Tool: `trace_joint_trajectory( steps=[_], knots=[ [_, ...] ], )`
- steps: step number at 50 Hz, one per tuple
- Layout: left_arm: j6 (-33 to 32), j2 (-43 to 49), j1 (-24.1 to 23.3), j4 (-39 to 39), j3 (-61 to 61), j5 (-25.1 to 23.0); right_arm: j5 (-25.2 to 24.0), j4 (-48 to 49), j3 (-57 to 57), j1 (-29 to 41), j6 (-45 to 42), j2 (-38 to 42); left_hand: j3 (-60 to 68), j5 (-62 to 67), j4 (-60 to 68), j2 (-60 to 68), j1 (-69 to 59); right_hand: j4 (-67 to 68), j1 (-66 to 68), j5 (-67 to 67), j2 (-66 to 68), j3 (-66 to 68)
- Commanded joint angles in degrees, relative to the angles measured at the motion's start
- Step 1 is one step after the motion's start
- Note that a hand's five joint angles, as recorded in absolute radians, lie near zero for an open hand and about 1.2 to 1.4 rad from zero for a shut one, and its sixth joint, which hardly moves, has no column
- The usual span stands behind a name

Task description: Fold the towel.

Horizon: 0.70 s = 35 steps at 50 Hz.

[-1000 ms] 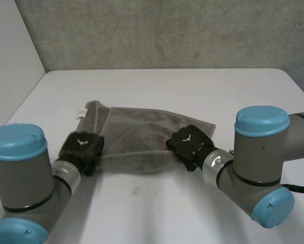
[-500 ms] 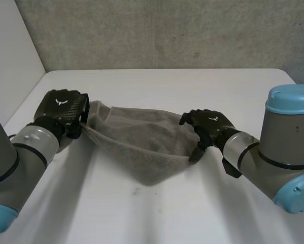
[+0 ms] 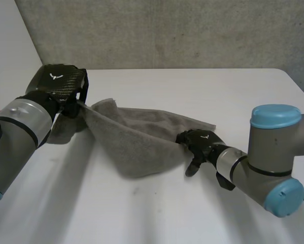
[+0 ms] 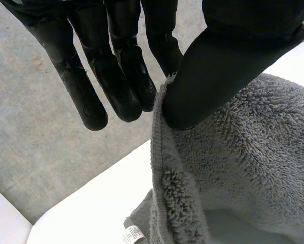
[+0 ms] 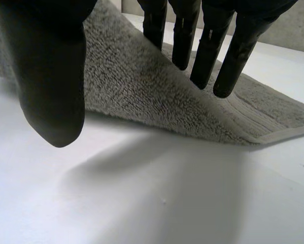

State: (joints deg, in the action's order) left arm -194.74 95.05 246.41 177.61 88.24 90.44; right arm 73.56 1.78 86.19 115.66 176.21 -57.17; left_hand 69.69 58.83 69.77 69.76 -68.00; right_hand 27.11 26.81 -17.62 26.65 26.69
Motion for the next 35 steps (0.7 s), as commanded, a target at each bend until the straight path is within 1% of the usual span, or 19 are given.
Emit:
trace_joint_trajectory(
  steps=[1, 6, 7, 8, 10, 11, 12, 14, 17, 18, 19, 21, 22, 24, 27, 29, 30, 32, 35],
  knots=[
    [0.0, -1.7, 0.5, 0.0, 0.6, 0.0, 0.2, 0.2, -5.4, 0.9, -0.3, 4.5, 10.3, 11.2, 10.2, 10.2, -12.0, 3.3, 3.6, -2.8, 3.8, 3.7],
    [0.0, -2.3, 1.0, -0.1, 0.6, -0.1, 0.3, 0.3, -8.0, 1.8, -1.0, 6.6, 10.3, 11.2, 10.2, 10.2, -12.0, 8.7, 9.0, -8.2, 9.2, 9.1],
    [0.0, -2.3, 1.4, 0.0, 0.6, -0.1, 0.6, 0.3, -8.7, 1.9, -1.7, 7.2, 10.3, 11.2, 10.2, 10.2, -12.0, 16.0, 16.3, -15.5, 16.5, 16.5],
    [0.0, -2.3, 1.4, 0.0, 0.6, -0.1, 0.6, 0.3, -8.8, 1.9, -1.7, 7.2, 10.3, 11.2, 10.2, 10.2, -12.0, 16.1, 16.4, -15.6, 16.6, 16.5],
    [0.1, -2.3, 2.1, 0.0, 0.7, -0.1, 1.3, 0.2, -10.2, 1.9, -3.0, 8.0, 10.3, 11.2, 10.2, 10.2, -12.0, 39.5, 39.8, -39.0, 40.0, 40.0],
    [0.1, -2.3, 2.1, 0.0, 0.7, -0.1, 1.3, 0.2, -10.2, 1.9, -3.0, 8.0, 10.3, 11.2, 10.2, 10.2, -12.0, 39.7, 40.0, -39.2, 40.1, 40.1],
    [0.0, -2.3, 2.5, 0.0, 0.7, -0.1, 1.6, 0.1, -10.8, 1.9, -3.7, 7.8, 10.3, 11.2, 10.2, 10.2, -12.0, 52.8, 53.1, -52.3, 53.2, 53.2],
    [0.0, -2.3, 2.9, 0.0, 0.8, -0.1, 2.0, -0.1, -11.3, 1.9, -4.1, 6.9, 10.3, 11.2, 10.2, 10.2, -12.0, 52.9, 53.2, -52.4, 53.4, 53.3],
    [0.0, -2.2, 3.5, 0.1, 1.0, -0.2, 3.1, -0.7, -11.7, 1.0, -4.8, 2.4, 10.3, 11.2, 10.2, 10.2, -12.0, 52.9, 53.2, -52.4, 53.4, 53.3],
    [0.0, -2.2, 3.9, 0.1, 1.1, -0.3, 3.8, -1.3, -11.5, 0.5, -5.4, -1.3, 10.3, 11.2, 10.2, 10.2, -12.0, 52.9, 53.2, -52.4, 53.4, 53.3],
    [0.0, -2.2, 3.9, 0.1, 1.1, -0.3, 3.8, -1.3, -11.5, 0.4, -5.4, -1.4, 10.3, 11.2, 10.2, 10.2, -12.0, 52.9, 53.2, -52.4, 53.4, 53.3],
    [0.1, -2.2, 5.0, 0.1, 1.4, -0.4, 4.8, -2.5, -11.0, -2.0, -8.6, -9.0, 10.3, 11.2, 10.2, 10.2, -12.0, 52.9, 53.2, -52.4, 53.4, 53.3],
    [0.1, -2.2, 5.0, 0.1, 1.4, -0.4, 4.8, -2.5, -11.0, -2.0, -8.6, -9.0, 10.3, 11.2, 10.2, 10.2, -12.0, 52.9, 53.2, -52.4, 53.4, 53.3],
    [0.1, -2.4, 5.6, 0.0, 1.6, -0.4, 4.9, -5.6, -10.7, -3.9, -14.4, -16.0, 10.3, 11.2, 10.2, 10.2, -12.0, 52.9, 53.2, -52.4, 53.4, 53.3],
    [0.1, -2.9, 5.6, 0.0, 1.9, -0.4, 5.1, -8.2, -10.7, -4.4, -17.8, -19.3, 10.3, 11.2, 10.2, 10.2, -12.0, 52.9, 53.2, -52.4, 53.4, 53.3],
    [0.1, -4.6, 5.6, 0.0, 2.6, -0.8, 5.5, -12.7, -10.7, -4.7, -24.4, -24.6, 10.3, 11.2, 10.2, 10.2, -12.0, 52.9, 53.2, -52.4, 53.4, 53.3],
    [0.1, -4.6, 5.6, 0.0, 2.6, -0.8, 5.5, -12.8, -10.7, -4.7, -24.4, -24.7, 10.3, 11.2, 10.2, 10.2, -12.0, 52.9, 53.2, -52.4, 53.4, 53.3],
    [0.1, -6.2, 5.6, 0.1, 3.4, -2.3, 6.3, -16.3, -11.4, -4.5, -29.2, -29.6, 10.3, 11.2, 10.2, 10.2, -12.0, 52.9, 53.2, -52.4, 53.4, 53.3],
    [0.1, -6.5, 5.6, 0.1, 3.8, -3.2, 7.5, -17.5, -11.6, -4.3, -30.4, -31.1, 10.3, 11.2, 10.2, 10.2, -12.0, 52.9, 53.2, -52.4, 53.4, 53.3]
  ],
)
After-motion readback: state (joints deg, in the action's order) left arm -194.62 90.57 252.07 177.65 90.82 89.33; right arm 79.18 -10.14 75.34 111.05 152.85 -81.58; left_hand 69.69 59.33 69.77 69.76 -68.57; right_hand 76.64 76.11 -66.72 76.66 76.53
